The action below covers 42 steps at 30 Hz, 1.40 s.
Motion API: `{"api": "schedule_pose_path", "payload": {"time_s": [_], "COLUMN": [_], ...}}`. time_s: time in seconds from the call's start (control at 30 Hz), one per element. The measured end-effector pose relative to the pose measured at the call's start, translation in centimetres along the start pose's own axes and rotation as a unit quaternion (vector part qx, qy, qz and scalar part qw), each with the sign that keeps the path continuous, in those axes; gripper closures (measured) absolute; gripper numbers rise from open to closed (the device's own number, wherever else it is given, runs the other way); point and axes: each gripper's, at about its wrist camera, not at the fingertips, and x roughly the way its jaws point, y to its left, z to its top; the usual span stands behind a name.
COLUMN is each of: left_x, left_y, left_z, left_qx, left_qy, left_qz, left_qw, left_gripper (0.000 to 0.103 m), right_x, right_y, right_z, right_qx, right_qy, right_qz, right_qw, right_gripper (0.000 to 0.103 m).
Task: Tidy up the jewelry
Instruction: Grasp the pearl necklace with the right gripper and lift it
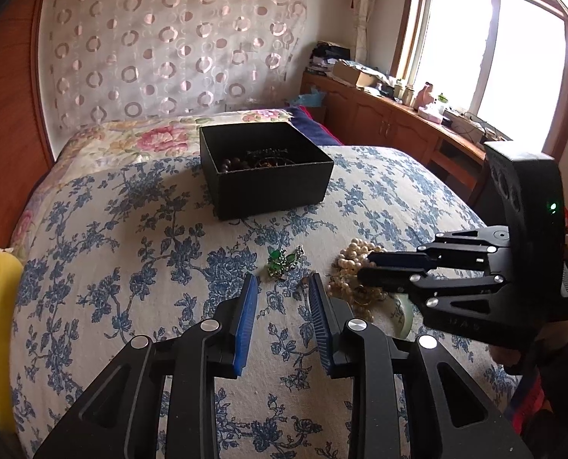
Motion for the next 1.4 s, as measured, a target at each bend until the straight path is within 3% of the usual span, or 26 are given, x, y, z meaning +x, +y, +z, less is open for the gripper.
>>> {"api": "schedule_pose_path", "payload": {"time_s": [0.53, 0.93, 1.17, 1.4], "left_x": [1.7, 2.9, 4.2, 5.3], "left_y": [-2.3, -3.8, -4.2, -4.3], "left_z": [-0.2, -0.5, -1.3, -1.6], "left_qx": [0.018, 0.031, 0.036, 0.039], "left_qy": [0.021, 0.039, 0.065, 0.085], "left_qz": [-0.012, -0.019, -0.022, -0.015], "left_qw": [0.9996, 0.9986, 0.9970, 0.9955], "left_gripper": [0.076, 0.076, 0.076, 0.078], "right_x": [-6.7, -13.5, -14.9, -13.6], "right_y": [-3.7, -6.9, -8.4, -8.0], "right_z": [0.6, 2.6, 2.6, 2.1], "right_qx": [0.021, 0.022, 0.028, 0.025], "right_qy": [-0.079, -0.148, -0.157, -0.144], "right_qz": [-0.032, -0.082, -0.102, -0.094], "right_qw": [0.996, 0.985, 0.982, 0.985], "right_gripper": [0.095, 0.095, 0.095, 0.095]}}
